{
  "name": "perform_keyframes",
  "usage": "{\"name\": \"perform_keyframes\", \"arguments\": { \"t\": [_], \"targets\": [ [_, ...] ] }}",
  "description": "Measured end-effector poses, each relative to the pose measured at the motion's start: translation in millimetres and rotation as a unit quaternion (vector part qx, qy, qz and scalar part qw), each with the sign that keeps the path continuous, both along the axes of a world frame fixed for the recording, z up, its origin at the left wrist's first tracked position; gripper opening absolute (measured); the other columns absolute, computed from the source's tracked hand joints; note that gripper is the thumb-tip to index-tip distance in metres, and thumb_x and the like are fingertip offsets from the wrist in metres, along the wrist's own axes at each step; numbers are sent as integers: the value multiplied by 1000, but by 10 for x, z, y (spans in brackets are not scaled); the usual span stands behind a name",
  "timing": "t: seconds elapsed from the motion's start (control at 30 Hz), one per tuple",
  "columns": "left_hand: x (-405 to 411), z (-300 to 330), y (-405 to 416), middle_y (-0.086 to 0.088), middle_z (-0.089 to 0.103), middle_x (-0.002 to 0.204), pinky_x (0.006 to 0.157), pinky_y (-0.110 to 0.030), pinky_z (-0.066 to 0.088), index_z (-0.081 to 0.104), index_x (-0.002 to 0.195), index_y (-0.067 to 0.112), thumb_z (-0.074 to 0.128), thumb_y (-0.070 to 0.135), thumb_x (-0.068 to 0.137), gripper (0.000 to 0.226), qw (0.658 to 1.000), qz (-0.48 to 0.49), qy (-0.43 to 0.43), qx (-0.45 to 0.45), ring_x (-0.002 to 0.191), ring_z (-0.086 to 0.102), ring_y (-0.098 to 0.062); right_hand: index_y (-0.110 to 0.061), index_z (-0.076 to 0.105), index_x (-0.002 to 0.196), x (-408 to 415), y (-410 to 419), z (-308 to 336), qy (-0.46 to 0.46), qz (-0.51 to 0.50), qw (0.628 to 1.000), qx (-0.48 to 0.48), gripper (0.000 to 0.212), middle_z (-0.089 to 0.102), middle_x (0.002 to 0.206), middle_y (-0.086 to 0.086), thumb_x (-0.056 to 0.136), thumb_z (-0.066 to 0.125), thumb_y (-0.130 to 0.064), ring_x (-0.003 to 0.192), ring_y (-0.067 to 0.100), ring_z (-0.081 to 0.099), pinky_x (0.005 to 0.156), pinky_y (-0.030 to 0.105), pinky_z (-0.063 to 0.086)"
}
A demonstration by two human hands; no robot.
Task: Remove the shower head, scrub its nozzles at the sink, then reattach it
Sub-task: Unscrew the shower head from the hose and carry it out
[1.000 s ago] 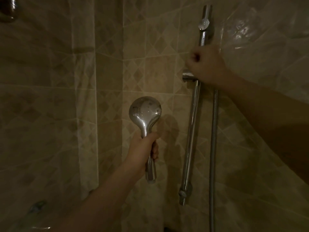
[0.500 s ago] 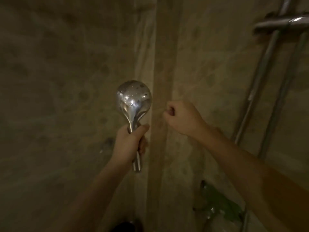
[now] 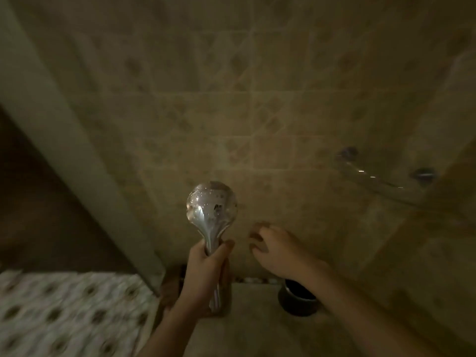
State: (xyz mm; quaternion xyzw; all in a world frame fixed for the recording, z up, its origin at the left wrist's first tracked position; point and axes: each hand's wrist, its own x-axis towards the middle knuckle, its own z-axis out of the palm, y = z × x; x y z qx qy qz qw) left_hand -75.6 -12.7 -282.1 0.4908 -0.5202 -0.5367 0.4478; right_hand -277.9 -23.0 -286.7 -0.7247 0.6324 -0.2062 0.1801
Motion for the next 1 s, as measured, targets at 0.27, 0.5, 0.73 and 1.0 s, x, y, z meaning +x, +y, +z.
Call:
{"name": "perform_keyframes", "arguments": {
  "t": [0.27, 0.5, 0.73, 1.0],
  "targets": [
    [1264, -464, 133, -14, 49, 45, 46, -34, 43, 54, 48, 19, 71, 27, 89, 45, 966, 245, -7, 78, 41, 49, -26, -37, 52, 122, 1310, -569, -189, -68, 178, 982, 9, 34, 53, 120, -18, 91, 44, -49, 110, 1, 47, 85, 21, 41],
    [1692, -646, 117, -14, 45, 47, 42, -30, 39, 52, 47, 19, 70, 30, 82, 40, 908, 399, 40, 117, 38, 42, -22, -36, 49, 131, 2083, -1050, -316, -93, 302, 948, 47, 38, 52, 129, -17, 93, 51, -42, 119, 0, 40, 97, 21, 37],
    [1766, -642, -71, -7, 46, 48, 42, -30, 43, 50, 69, 8, 68, 17, 96, 34, 828, 542, 66, 125, 39, 44, -21, -33, 40, 146, 2419, -1514, -578, -53, 422, 900, 97, 58, 42, 148, -15, 92, 57, -46, 136, 6, 31, 107, 23, 29],
    [1988, -579, -84, -8, 43, 42, 40, -29, 42, 48, 46, 17, 67, 18, 97, 54, 784, 609, 50, 111, 34, 42, -21, -37, 29, 151, 2915, -1905, -632, -40, 515, 849, 109, 73, 32, 157, -12, 87, 57, -57, 143, 12, 25, 117, 38, 28]
  ]
}}
